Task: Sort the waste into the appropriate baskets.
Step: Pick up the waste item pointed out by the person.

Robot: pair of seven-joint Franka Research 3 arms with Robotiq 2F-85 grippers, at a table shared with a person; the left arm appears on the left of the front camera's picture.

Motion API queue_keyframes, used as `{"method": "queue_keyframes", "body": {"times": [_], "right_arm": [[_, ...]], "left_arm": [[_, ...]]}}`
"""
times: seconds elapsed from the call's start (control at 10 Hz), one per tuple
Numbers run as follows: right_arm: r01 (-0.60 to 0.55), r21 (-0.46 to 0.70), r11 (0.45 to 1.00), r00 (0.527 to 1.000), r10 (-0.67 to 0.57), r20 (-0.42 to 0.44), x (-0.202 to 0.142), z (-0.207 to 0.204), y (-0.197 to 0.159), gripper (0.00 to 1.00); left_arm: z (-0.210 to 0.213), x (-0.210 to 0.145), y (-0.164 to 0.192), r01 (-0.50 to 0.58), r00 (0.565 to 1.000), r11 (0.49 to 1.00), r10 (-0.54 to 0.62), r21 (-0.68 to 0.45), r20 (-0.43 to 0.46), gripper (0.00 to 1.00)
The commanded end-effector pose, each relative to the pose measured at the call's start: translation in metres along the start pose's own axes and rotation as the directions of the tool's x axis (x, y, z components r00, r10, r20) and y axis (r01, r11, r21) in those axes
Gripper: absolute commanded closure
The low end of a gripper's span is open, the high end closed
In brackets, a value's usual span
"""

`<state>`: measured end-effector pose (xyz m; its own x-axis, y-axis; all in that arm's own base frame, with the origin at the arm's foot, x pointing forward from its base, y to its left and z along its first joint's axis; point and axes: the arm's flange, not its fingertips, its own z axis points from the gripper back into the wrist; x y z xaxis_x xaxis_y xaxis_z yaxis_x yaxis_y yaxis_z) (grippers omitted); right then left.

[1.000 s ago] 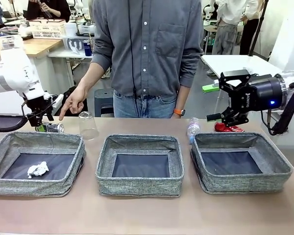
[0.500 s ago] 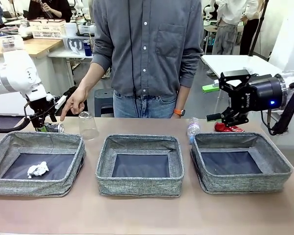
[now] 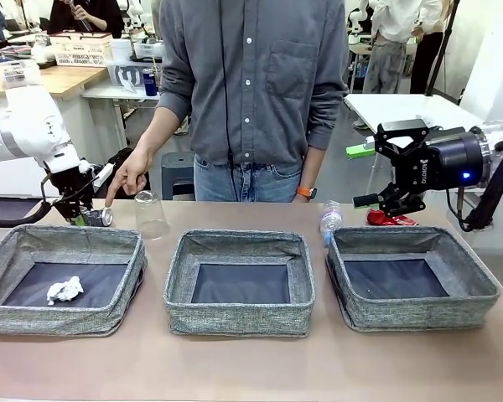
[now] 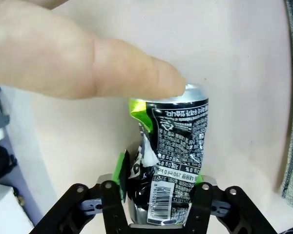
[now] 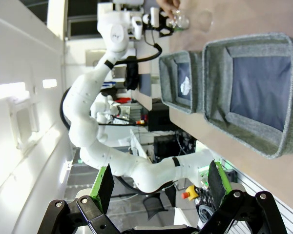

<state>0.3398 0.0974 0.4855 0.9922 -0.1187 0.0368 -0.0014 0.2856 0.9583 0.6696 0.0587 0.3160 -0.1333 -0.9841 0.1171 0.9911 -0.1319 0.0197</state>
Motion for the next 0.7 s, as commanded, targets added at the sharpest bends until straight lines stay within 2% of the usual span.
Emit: {"method": "queue_keyframes", "body": {"times": [0.0, 0.6], "right_arm": [[0.014, 0.026, 1.0, 1.0, -0.014, 0.005, 0.0008, -0.0011, 0.0044, 0.0], [0.014, 0.026, 1.0, 1.0, -0.014, 0.005, 0.0008, -0.0011, 0.0044, 0.0]], "left_arm": [[0.0012, -0.0017, 0.0023, 0.026, 1.0, 1.0, -0.026, 0.009, -0.002, 1.0], [0.0094, 0.0021, -0.0046, 0.004, 1.0, 1.0, -0.004, -0.006, -0.014, 1.0]]}}
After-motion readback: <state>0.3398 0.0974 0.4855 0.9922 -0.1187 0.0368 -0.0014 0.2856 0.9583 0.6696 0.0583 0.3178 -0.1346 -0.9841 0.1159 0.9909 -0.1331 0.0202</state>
